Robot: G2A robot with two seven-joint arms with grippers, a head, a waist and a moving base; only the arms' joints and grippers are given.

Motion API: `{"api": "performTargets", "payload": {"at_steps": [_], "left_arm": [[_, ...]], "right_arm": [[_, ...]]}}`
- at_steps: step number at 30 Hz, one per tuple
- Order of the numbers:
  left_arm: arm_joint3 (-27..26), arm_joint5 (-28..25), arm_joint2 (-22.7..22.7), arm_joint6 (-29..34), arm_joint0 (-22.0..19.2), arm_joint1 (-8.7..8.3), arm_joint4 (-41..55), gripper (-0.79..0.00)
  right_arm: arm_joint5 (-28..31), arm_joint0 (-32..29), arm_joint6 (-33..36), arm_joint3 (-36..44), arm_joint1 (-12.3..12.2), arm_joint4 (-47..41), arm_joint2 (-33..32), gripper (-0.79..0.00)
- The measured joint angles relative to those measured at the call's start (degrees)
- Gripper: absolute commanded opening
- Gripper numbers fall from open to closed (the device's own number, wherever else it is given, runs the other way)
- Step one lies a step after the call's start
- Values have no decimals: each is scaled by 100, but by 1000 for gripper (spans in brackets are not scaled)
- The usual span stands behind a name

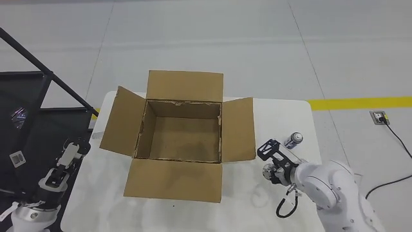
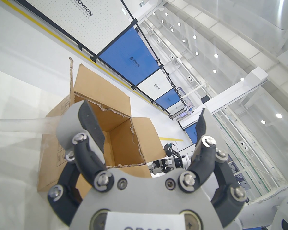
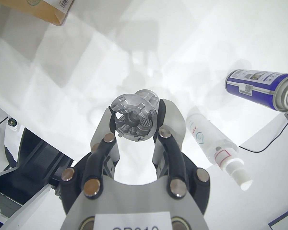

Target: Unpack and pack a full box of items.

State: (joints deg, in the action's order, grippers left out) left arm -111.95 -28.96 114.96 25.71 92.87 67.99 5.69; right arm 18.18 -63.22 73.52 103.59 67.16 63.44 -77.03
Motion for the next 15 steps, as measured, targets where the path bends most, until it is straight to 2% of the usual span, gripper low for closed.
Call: {"api": "performTargets", "payload": {"at_steps": [8, 15], "left_arm": [[0, 0, 0, 0, 0, 0, 0, 0], [0, 0, 0, 0, 0, 0, 0, 0]], "right_arm": [[-210, -408, -246, 814, -83, 13, -458, -785], [-857, -429, -375, 1782, -115, 33, -876, -785]]}}
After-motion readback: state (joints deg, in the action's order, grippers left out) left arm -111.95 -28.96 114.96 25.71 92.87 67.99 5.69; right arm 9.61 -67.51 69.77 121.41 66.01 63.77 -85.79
